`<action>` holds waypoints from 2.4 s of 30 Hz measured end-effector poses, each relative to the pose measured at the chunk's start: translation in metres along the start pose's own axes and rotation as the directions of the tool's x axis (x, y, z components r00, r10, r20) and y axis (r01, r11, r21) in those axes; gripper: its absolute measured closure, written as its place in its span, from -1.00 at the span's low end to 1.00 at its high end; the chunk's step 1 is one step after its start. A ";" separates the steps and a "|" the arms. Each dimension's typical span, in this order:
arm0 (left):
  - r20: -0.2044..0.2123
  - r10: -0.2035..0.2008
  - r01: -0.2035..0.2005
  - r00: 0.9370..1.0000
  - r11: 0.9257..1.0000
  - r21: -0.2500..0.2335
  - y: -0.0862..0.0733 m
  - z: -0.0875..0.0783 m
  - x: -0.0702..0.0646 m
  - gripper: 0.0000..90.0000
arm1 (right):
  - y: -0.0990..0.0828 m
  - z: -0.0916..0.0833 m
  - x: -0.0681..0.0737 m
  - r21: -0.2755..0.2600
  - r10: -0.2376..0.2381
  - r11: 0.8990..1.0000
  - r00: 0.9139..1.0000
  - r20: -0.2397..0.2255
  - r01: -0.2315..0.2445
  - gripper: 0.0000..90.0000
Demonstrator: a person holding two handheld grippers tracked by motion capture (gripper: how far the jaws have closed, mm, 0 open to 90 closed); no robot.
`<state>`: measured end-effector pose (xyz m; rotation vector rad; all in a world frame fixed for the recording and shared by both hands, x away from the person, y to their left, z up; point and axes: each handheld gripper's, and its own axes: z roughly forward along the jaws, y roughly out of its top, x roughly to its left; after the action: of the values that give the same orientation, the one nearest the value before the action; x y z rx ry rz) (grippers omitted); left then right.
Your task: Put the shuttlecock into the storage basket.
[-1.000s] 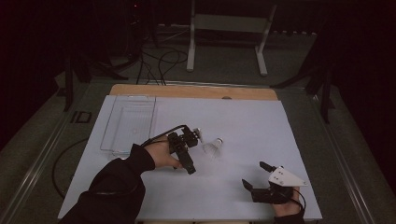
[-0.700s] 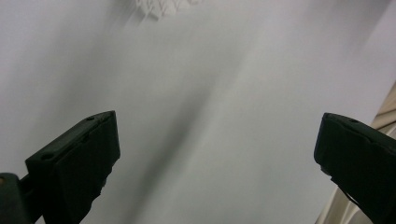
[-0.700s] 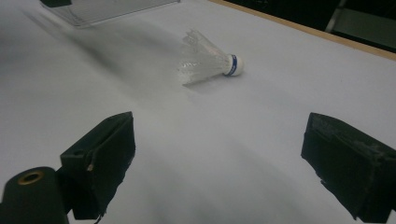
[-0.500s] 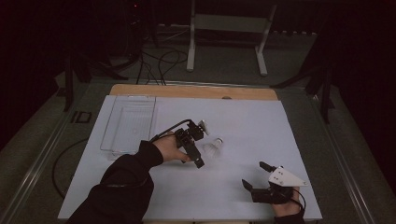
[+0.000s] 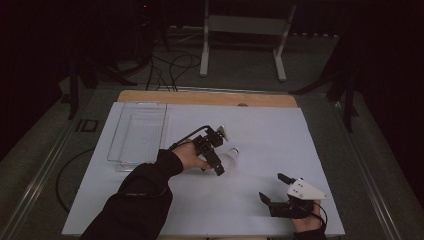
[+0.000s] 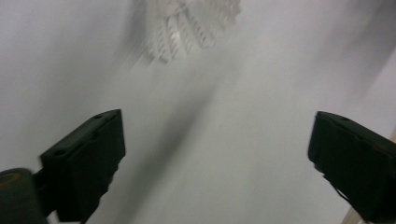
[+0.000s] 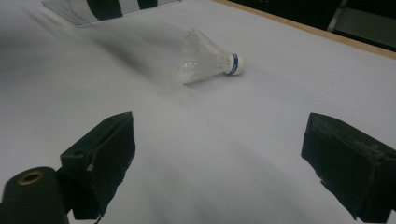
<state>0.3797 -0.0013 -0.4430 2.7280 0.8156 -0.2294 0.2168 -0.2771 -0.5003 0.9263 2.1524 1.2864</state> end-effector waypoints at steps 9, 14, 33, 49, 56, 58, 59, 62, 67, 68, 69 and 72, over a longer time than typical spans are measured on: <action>0.003 -0.042 0.042 0.999 0.999 -0.031 0.007 0.005 0.008 -0.76 | 0.000 0.000 0.000 0.001 -0.002 1.000 1.000 -0.001 0.002 -0.78; -0.004 -0.063 0.063 0.998 0.996 -0.064 0.010 0.007 0.012 -0.67 | 0.000 0.000 -0.001 0.002 -0.002 1.000 1.000 -0.003 0.002 -0.78; -0.058 -0.038 0.033 0.998 0.995 -0.090 0.017 0.027 0.018 -0.15 | -0.001 0.001 -0.001 0.002 0.004 1.000 1.000 -0.009 -0.004 -0.78; -0.052 -0.039 0.035 0.998 0.996 -0.079 0.026 0.048 0.021 0.28 | -0.001 0.000 -0.001 0.003 0.004 1.000 1.000 -0.010 -0.004 -0.78; -0.047 -0.065 0.062 0.997 0.996 -0.066 0.031 0.053 0.022 0.56 | -0.001 0.000 -0.002 0.005 0.004 1.000 1.000 -0.012 -0.004 -0.78; -0.042 -0.072 0.069 0.997 0.995 -0.068 0.032 0.054 0.022 0.64 | -0.001 0.000 -0.002 0.007 0.005 1.000 1.000 -0.013 -0.004 -0.78; -0.042 -0.072 0.069 0.997 0.995 -0.068 0.032 0.054 0.022 0.70 | -0.001 0.000 -0.002 0.007 0.005 1.000 1.000 -0.013 -0.004 -0.78; -0.036 -0.086 0.083 0.996 0.993 -0.083 0.033 0.055 0.022 0.86 | -0.002 0.001 -0.002 0.009 0.003 1.000 1.000 -0.013 -0.003 -0.78; -0.049 -0.078 0.073 0.996 0.993 -0.094 0.034 0.053 0.020 1.00 | -0.002 0.001 -0.002 0.010 0.003 1.000 1.000 -0.014 -0.003 -0.78; -0.049 -0.078 0.073 0.996 0.993 -0.098 0.034 0.052 0.020 1.00 | -0.002 0.000 -0.002 0.010 0.003 1.000 1.000 -0.013 -0.003 -0.78; -0.050 -0.071 0.066 0.996 0.993 -0.094 0.034 0.051 0.020 1.00 | -0.002 0.000 -0.002 0.010 0.005 1.000 1.000 -0.014 -0.004 -0.78; -0.057 -0.056 0.051 0.997 0.995 -0.087 0.034 0.048 0.018 1.00 | -0.002 0.000 -0.002 0.010 0.003 1.000 1.000 -0.013 -0.003 -0.78</action>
<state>0.4106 -0.0343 -0.4846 2.6471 0.8948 -0.1216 0.2180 -0.2790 -0.5018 0.9276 2.1700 1.2882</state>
